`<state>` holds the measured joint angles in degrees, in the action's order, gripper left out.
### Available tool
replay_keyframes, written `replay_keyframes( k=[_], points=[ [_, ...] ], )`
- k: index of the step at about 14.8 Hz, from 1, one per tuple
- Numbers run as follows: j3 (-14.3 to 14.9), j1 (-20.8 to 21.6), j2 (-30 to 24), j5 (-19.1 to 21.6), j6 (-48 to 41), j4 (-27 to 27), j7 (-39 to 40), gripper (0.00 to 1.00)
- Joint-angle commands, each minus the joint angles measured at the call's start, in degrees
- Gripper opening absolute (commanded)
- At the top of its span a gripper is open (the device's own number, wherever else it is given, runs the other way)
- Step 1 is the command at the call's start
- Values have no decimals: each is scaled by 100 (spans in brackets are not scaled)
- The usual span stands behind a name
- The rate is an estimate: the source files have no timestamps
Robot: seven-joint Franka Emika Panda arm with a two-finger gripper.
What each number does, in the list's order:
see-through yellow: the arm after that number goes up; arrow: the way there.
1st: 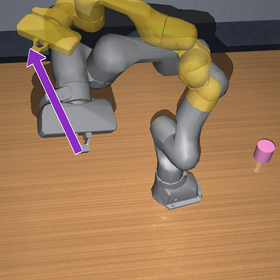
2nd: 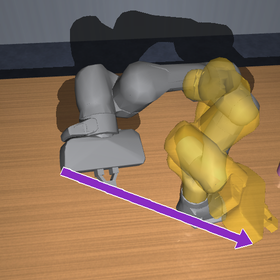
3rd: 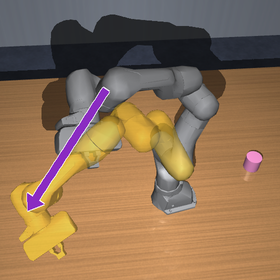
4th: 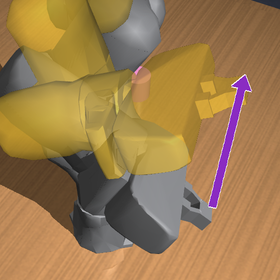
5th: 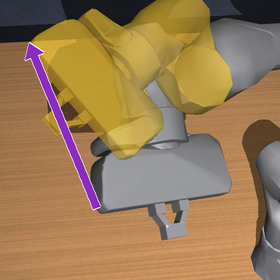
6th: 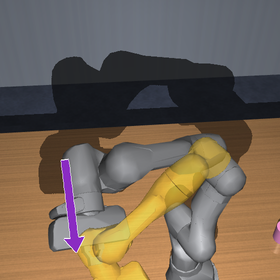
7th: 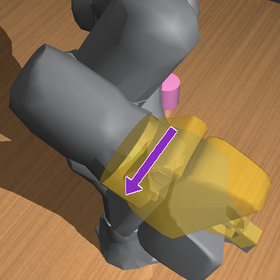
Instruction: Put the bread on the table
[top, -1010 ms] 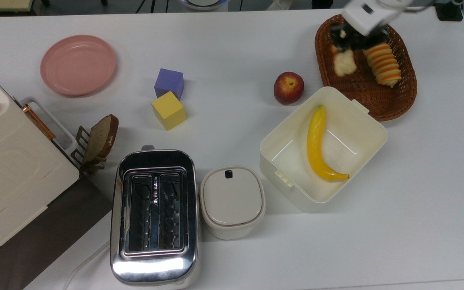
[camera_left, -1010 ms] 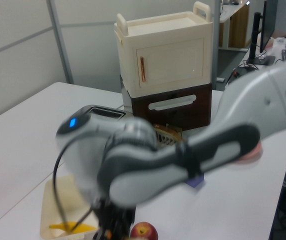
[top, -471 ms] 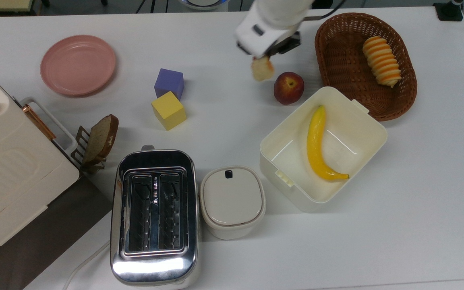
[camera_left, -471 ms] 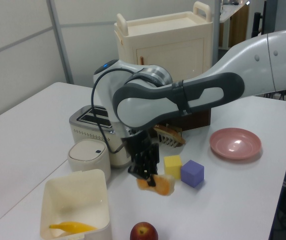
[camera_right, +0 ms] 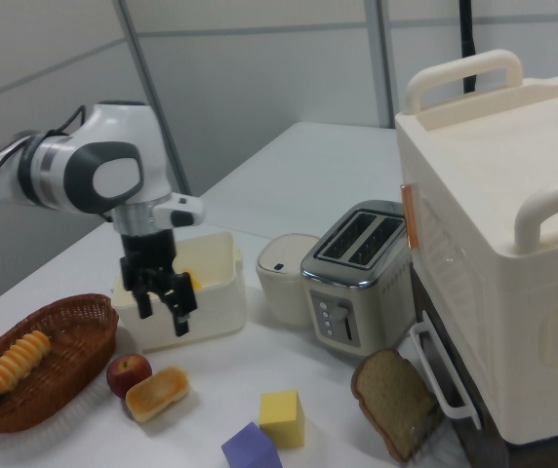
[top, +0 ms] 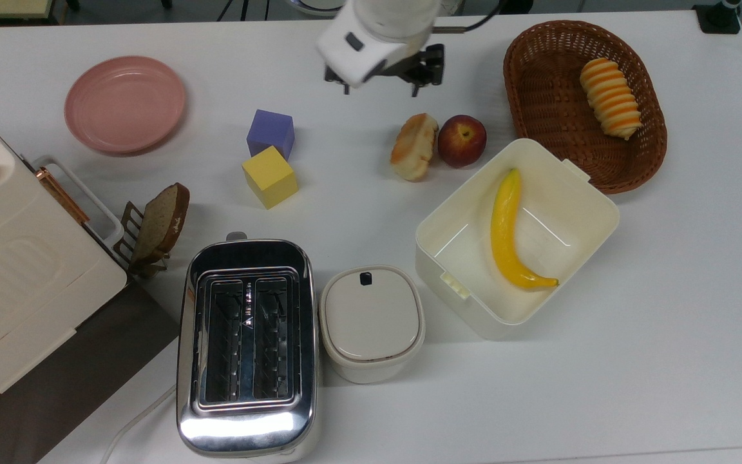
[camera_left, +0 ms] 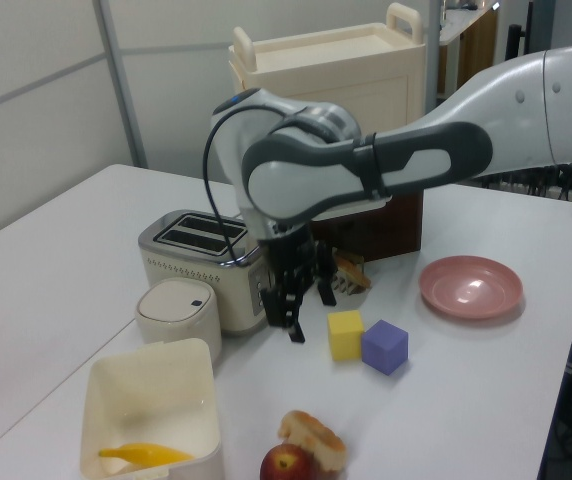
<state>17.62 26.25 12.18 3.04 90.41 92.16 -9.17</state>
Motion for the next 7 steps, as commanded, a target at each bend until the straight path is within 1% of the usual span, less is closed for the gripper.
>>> replay_keyframes(
  k=[1, 3, 5, 7],
  points=[
    [-319, -882, -267, -75, -102, -66, 527, 100],
    [-461, -1322, -444, -75, -129, -58, 1108, 100],
    [-505, -1595, -540, -75, -181, -101, 1137, 100],
    [-505, -1606, -593, -75, -408, -110, 1102, 100]
  ],
)
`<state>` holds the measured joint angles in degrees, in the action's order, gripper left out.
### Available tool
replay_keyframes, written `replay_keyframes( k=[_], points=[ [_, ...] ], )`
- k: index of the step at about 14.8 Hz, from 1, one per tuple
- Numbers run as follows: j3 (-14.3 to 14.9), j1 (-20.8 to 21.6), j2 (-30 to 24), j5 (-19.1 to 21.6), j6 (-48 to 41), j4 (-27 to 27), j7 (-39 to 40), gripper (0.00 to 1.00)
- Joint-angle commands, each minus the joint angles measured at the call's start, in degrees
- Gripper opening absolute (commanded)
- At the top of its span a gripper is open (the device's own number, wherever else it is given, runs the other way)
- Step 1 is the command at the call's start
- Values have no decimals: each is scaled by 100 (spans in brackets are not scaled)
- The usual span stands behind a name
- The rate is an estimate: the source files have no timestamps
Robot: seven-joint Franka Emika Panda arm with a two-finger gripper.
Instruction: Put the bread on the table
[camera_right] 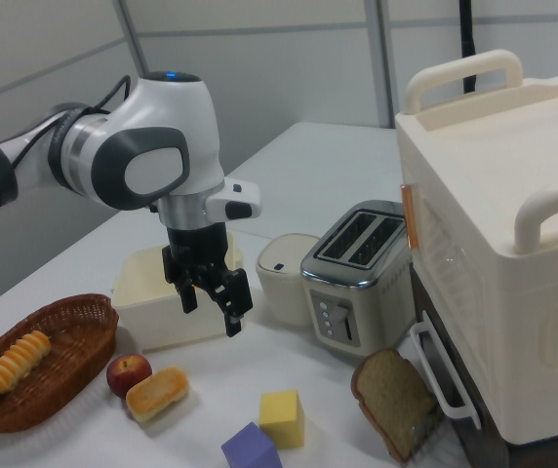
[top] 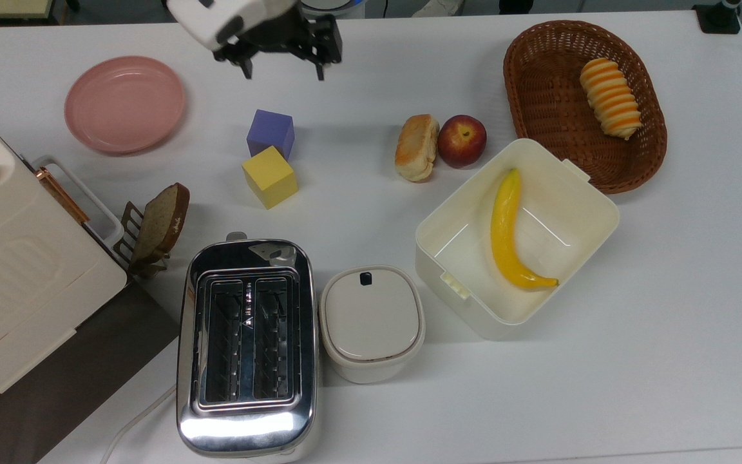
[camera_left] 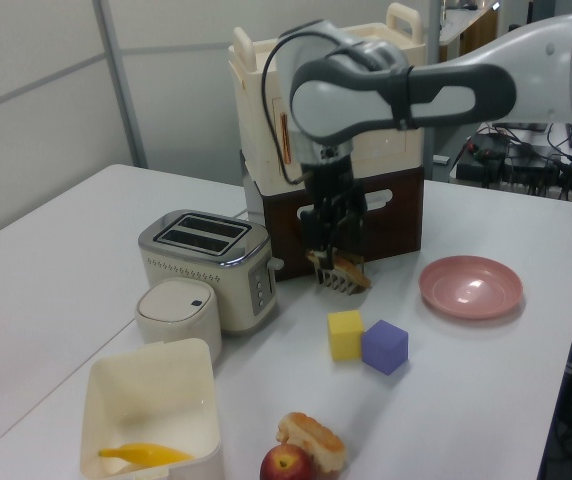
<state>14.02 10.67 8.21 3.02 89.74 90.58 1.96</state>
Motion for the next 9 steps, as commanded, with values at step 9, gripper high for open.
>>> replay_keyframes(
  k=[9],
  points=[
    [-682, -690, -372, -152, -325, 21, -152, 100]
  ],
)
